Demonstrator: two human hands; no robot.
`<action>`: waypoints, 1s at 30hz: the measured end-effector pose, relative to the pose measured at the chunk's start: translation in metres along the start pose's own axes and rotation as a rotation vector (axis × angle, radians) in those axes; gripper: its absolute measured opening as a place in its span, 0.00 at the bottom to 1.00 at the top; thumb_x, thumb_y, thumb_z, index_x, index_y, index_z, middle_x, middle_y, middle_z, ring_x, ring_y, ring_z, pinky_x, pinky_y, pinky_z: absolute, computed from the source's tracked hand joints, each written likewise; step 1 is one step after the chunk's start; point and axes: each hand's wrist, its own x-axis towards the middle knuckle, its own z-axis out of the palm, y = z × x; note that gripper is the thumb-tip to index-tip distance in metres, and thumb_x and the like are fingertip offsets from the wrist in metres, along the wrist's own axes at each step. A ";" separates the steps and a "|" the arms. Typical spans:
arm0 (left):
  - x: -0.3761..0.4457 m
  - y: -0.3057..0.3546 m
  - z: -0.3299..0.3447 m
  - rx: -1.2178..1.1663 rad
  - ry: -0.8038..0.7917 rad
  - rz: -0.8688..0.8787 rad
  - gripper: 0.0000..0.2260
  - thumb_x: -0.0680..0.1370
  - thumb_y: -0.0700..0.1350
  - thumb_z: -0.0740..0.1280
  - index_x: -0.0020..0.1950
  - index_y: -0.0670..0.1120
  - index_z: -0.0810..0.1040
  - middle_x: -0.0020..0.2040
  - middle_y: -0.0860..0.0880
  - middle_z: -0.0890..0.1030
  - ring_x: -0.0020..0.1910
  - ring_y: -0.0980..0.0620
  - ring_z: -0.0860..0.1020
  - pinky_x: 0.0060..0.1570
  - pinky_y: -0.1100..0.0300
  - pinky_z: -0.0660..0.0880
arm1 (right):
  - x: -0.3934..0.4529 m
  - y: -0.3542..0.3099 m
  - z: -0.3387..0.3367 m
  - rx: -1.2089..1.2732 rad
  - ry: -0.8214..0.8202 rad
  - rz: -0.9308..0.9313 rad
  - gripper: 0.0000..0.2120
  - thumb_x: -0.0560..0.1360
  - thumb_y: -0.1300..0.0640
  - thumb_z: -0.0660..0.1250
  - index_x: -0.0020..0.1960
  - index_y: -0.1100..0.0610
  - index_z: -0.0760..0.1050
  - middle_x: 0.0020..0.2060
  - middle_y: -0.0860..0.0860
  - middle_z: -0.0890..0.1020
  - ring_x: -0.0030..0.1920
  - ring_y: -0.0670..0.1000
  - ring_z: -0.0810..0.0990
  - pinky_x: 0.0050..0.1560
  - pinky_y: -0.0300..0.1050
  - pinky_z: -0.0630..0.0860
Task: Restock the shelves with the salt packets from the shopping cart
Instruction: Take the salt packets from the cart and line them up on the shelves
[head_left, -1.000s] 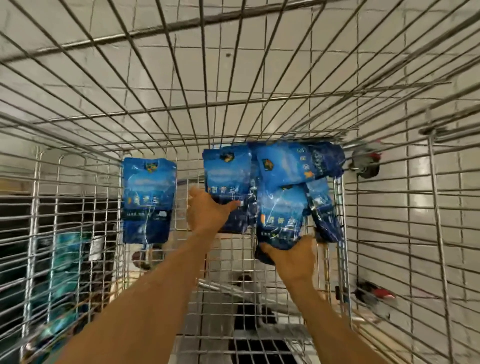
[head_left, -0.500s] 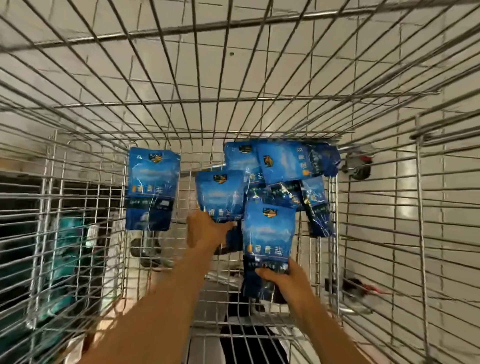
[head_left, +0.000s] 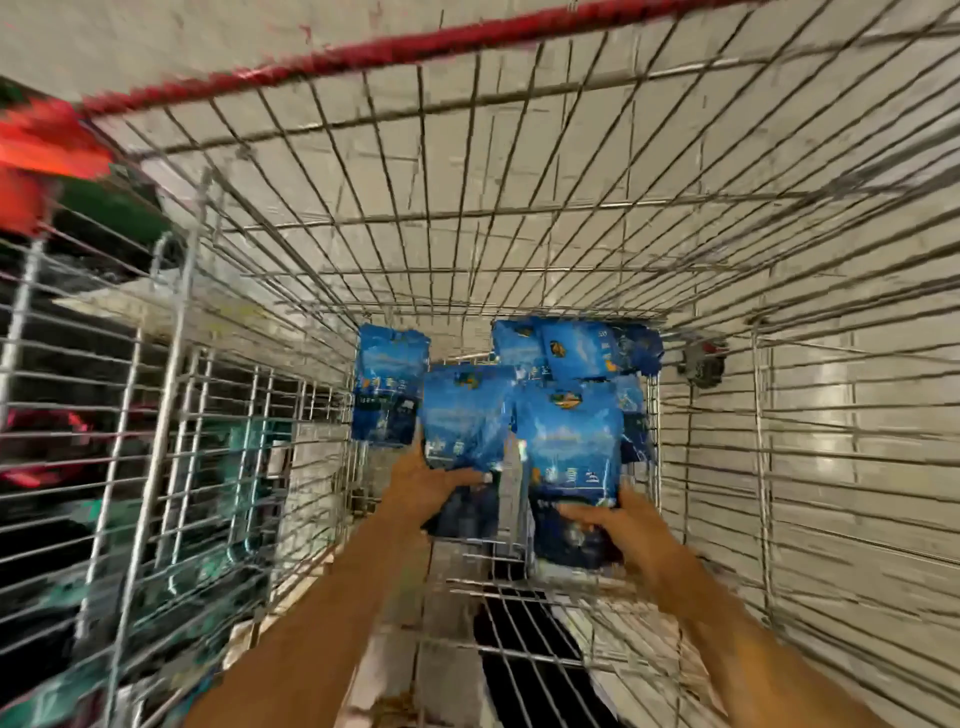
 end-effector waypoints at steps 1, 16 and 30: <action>-0.016 0.013 -0.011 -0.027 -0.005 0.018 0.27 0.66 0.39 0.81 0.62 0.41 0.76 0.52 0.45 0.84 0.51 0.47 0.83 0.53 0.50 0.81 | -0.014 -0.014 0.004 0.022 -0.015 -0.022 0.14 0.66 0.59 0.80 0.49 0.51 0.80 0.35 0.47 0.87 0.31 0.44 0.84 0.31 0.38 0.79; -0.345 0.087 -0.196 -0.519 0.298 0.458 0.12 0.75 0.50 0.73 0.57 0.49 0.80 0.53 0.51 0.86 0.55 0.50 0.83 0.55 0.52 0.79 | -0.270 -0.138 0.121 0.098 -0.225 -0.500 0.32 0.47 0.33 0.83 0.49 0.39 0.83 0.51 0.46 0.87 0.54 0.52 0.85 0.59 0.56 0.78; -0.618 0.022 -0.349 -0.752 0.863 0.810 0.21 0.67 0.54 0.73 0.58 0.47 0.81 0.52 0.47 0.86 0.51 0.45 0.84 0.51 0.43 0.81 | -0.494 -0.203 0.285 0.045 -0.763 -0.978 0.20 0.58 0.52 0.77 0.49 0.55 0.86 0.47 0.56 0.87 0.44 0.54 0.86 0.39 0.46 0.82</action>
